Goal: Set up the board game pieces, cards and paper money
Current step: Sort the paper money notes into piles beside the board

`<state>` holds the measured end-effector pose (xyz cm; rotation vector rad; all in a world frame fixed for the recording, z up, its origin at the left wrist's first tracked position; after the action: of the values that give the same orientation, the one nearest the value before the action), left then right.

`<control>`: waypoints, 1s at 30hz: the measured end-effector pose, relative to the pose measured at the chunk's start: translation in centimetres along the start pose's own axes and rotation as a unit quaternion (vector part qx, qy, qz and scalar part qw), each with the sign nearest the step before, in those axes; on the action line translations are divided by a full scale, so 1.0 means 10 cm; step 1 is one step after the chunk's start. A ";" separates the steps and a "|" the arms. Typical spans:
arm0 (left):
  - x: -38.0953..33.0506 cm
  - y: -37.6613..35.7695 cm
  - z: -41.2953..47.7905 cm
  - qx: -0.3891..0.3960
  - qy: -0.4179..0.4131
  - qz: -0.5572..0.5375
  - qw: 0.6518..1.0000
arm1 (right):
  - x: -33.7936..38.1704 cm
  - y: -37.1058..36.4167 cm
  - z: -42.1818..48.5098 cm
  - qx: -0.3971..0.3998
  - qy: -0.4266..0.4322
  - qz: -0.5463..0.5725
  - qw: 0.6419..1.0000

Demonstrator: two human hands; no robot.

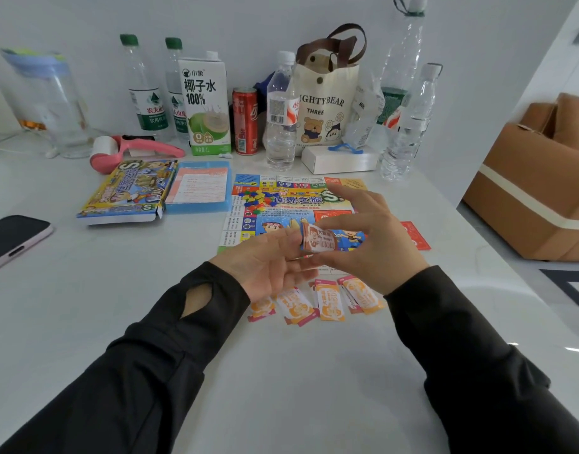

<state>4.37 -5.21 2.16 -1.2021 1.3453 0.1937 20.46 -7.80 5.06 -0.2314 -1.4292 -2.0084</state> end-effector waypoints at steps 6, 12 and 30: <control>0.03 0.01 0.01 0.048 -0.010 -0.024 0.998 | -0.01 -0.03 0.00 0.002 -0.006 0.030 1.000; 0.04 0.04 0.06 0.067 -0.025 -0.025 0.997 | 0.03 -0.02 -0.01 0.015 -0.011 0.026 0.999; 0.02 0.00 0.01 0.061 -0.034 0.013 0.997 | 0.06 0.07 -0.01 0.095 -0.035 0.097 0.990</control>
<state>4.48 -5.22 1.98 -1.0671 1.2953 0.1657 20.43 -8.26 5.89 -0.3473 -1.5677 -1.7120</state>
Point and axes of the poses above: each hand's wrist, its own z-axis towards the middle knuckle, its own y-axis out of the back of the hand, x = y × z, the point moved 1 cm from there along z, towards the middle knuckle, and after that the axes turned 5 degrees about x, right-handed, at the moved point
